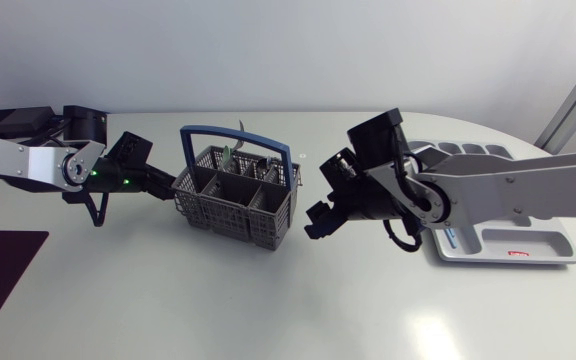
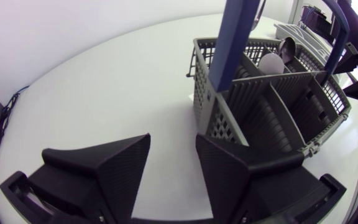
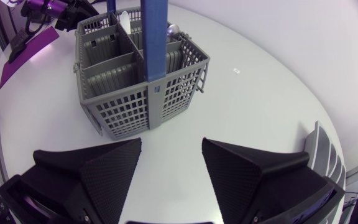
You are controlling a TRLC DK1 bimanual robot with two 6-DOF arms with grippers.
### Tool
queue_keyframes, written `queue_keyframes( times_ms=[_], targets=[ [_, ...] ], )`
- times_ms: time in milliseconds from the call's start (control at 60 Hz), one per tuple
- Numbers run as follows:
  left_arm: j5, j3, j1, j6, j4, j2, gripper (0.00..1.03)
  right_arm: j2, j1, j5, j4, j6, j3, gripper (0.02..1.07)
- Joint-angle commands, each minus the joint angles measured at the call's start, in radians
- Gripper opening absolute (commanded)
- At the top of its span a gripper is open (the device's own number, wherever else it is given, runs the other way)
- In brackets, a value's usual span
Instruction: Unload the cutlery basket into the drawer organizer.
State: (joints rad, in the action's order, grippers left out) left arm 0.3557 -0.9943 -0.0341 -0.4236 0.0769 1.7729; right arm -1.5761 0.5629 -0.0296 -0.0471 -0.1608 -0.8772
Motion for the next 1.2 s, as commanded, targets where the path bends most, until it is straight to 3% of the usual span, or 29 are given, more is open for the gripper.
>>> queue_keyframes(
  times_ms=[0, 117, 250, 500, 867, 967, 1183],
  targets=[
    [0.034, -0.010, 0.011, -0.021, -0.003, 0.014, 0.31, -0.033, 0.023, -0.004, 0.016, -0.013, -0.028, 0.55],
    [0.066, 0.016, 0.034, -0.032, -0.008, 0.002, 0.26, -0.053, 0.057, -0.004, 0.027, -0.019, -0.032, 0.29],
    [0.103, 0.039, 0.059, -0.053, -0.039, -0.023, 0.26, -0.050, 0.065, -0.004, 0.032, -0.020, -0.032, 0.17],
    [0.114, 0.129, 0.178, -0.067, -0.057, -0.099, 0.24, -0.030, 0.051, -0.016, 0.032, -0.020, -0.014, 0.17],
    [0.112, 0.287, 0.326, -0.063, -0.092, -0.271, 0.25, 0.169, 0.037, -0.036, -0.014, -0.031, 0.121, 0.17],
    [0.106, 0.304, 0.306, -0.064, -0.100, -0.316, 0.25, 0.212, 0.035, -0.018, -0.025, -0.037, 0.149, 0.17],
    [0.134, 0.278, 0.169, -0.087, -0.183, -0.434, 0.25, 0.298, -0.024, -0.003, -0.076, -0.060, 0.176, 0.18]
  ],
)
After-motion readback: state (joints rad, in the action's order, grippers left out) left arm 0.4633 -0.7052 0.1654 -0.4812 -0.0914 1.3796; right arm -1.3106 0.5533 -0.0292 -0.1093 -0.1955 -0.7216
